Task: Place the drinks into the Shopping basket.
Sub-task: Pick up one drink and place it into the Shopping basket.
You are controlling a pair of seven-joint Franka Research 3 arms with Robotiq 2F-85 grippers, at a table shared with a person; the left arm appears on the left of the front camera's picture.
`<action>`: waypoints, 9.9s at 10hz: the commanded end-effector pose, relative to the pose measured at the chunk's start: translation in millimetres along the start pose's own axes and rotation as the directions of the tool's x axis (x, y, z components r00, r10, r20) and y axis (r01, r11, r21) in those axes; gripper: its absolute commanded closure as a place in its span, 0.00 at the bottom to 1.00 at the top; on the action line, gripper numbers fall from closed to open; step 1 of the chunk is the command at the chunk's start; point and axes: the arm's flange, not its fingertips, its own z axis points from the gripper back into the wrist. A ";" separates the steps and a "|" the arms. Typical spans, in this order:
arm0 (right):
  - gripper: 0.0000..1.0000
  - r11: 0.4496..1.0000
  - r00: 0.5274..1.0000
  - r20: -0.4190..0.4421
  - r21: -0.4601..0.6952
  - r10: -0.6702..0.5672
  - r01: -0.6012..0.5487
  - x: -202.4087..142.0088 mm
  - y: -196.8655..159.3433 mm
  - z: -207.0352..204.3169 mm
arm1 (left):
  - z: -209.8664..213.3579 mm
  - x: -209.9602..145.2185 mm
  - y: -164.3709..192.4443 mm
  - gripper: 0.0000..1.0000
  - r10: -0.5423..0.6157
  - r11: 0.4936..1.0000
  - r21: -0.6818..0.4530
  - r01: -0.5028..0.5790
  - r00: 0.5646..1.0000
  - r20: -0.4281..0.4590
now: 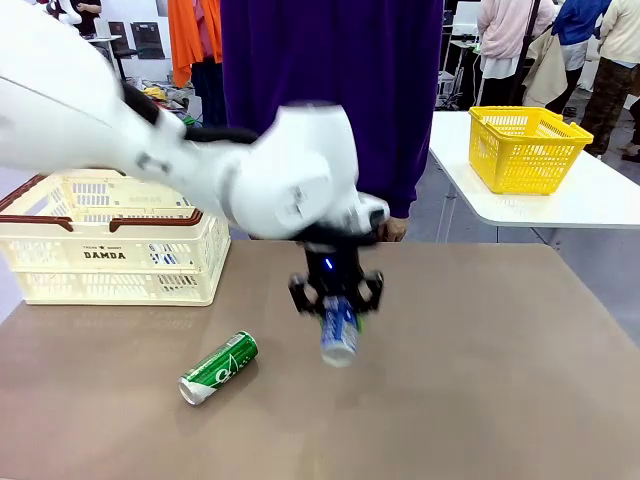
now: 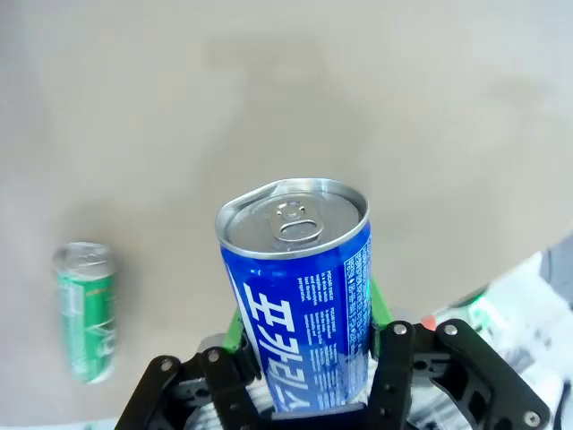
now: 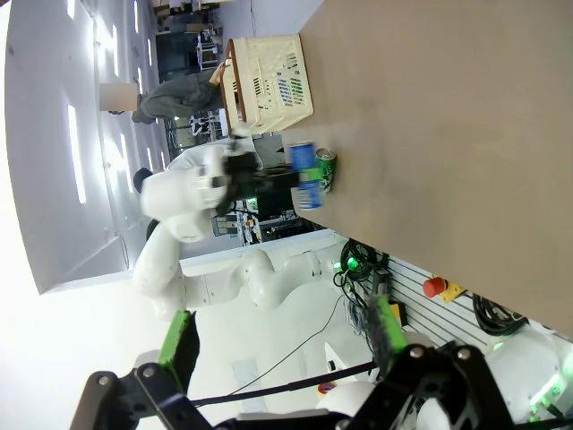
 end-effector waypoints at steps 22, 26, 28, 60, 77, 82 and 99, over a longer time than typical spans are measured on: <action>0.00 1.000 1.000 -0.008 -0.013 -0.015 0.015 -2.1 3.5 1.3 | 187.9 137.2 458.7 1.00 0.146 0.987 0.057 -0.150 0.986 0.076; 0.00 1.000 1.000 -0.008 -0.013 -0.015 0.015 -2.1 3.5 1.3 | 132.3 116.3 467.3 1.00 0.176 0.980 0.091 -0.176 0.984 0.016; 0.00 1.000 1.000 -0.008 -0.013 -0.015 0.015 -2.1 3.5 1.3 | 112.1 109.2 478.5 1.00 0.235 0.964 0.120 -0.236 0.972 0.023; 0.00 1.000 1.000 -0.008 -0.013 -0.015 0.015 -2.1 3.5 1.3 | 139.8 -118.0 477.5 0.00 0.340 0.302 -0.952 0.056 0.926 0.162; 0.00 1.000 1.000 -0.008 -0.013 -0.015 0.015 -2.1 3.5 1.3 | 128.9 -139.1 474.1 0.00 0.440 0.297 -0.955 0.028 0.883 0.162; 0.00 1.000 1.000 -0.008 -0.013 -0.015 0.015 -2.1 3.5 1.3 | 162.7 -116.5 303.9 0.00 0.412 0.627 -0.745 -0.227 0.908 0.070; 0.00 1.000 1.000 -0.008 -0.013 -0.015 0.015 -2.1 3.5 1.3 | 67.1 -108.1 157.6 0.00 -0.539 0.834 -0.056 0.549 0.832 0.132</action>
